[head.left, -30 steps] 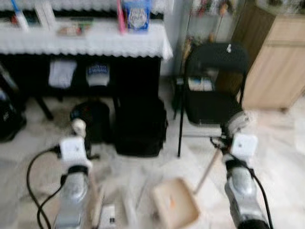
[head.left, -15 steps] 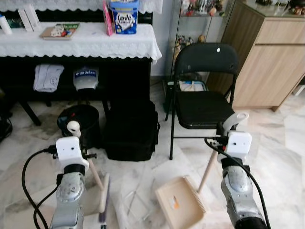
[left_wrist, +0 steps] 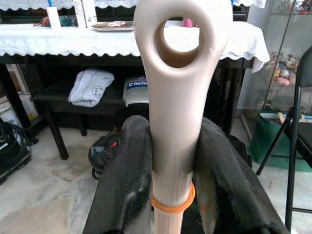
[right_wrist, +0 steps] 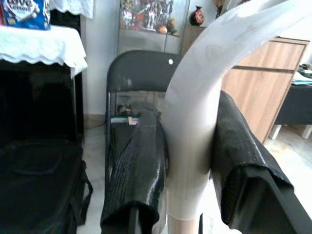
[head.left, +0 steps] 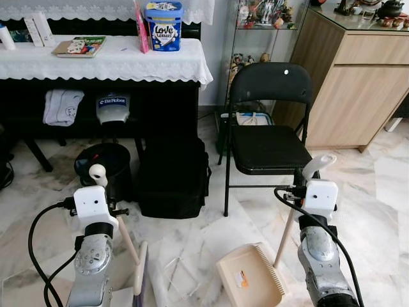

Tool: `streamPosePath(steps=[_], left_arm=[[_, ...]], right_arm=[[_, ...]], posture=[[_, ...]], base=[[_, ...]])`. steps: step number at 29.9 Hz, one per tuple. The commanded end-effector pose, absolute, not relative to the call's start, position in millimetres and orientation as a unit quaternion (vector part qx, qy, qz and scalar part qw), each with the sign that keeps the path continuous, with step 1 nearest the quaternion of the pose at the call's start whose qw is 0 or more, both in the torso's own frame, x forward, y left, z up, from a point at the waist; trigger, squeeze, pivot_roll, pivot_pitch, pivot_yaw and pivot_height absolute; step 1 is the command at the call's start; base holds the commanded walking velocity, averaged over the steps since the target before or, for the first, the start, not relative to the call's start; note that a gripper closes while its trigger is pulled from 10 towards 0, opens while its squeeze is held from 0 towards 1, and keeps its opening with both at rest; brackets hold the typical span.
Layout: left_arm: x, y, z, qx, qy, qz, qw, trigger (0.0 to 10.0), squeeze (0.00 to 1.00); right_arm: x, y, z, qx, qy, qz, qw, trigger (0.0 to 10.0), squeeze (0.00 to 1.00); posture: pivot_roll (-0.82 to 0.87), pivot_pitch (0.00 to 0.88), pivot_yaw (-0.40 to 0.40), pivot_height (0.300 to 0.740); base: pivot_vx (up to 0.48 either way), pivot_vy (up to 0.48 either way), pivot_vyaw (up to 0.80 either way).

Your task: Sweep floor

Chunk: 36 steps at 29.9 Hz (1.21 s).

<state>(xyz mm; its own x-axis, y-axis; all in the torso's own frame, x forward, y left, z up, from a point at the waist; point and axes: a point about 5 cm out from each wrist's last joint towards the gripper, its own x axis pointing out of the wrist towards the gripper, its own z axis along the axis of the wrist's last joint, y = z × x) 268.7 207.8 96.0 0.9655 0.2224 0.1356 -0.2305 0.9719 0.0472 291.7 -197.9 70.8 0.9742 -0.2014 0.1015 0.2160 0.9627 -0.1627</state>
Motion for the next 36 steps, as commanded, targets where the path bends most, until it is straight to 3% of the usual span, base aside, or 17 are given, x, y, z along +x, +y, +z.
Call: streamPosePath(steps=[1, 12, 16, 27, 36], left_arm=[[269, 208, 105, 0.039, -0.085, 0.109, 0.99, 10.0, 0.0], [266, 210, 105, 0.043, -0.083, 0.106, 0.99, 10.0, 0.0], [266, 210, 105, 0.044, -0.081, 0.104, 0.99, 10.0, 0.0], [266, 210, 104, 0.041, -0.077, 0.104, 0.991, 10.0, 0.0], [265, 212, 104, 0.041, -0.076, 0.102, 0.991, 10.0, 0.0]], right_arm=[[290, -205, 72, -0.097, -0.052, -0.121, 0.987, 10.0, 0.0], [289, -210, 66, -0.111, -0.045, -0.132, 0.984, 10.0, 0.0], [291, -213, 64, -0.063, -0.035, -0.155, 0.985, 10.0, 0.0], [299, -213, 70, -0.057, -0.045, -0.168, 0.983, 10.0, 0.0], [297, -229, 59, -0.071, -0.012, -0.216, 0.974, 10.0, 0.0]], posture=[[-0.02, 0.0, -0.029, 0.74], [-0.02, 0.0, -0.015, 0.74], [-0.02, 0.0, -0.012, 0.74], [-0.02, 0.0, -0.008, 0.74], [0.0, 0.0, 0.0, 0.74]], base=[[0.0, 0.0, 0.0], [0.0, 0.0, 0.0], [0.0, 0.0, 0.0], [0.0, 0.0, 0.0], [0.0, 0.0, 0.0]])
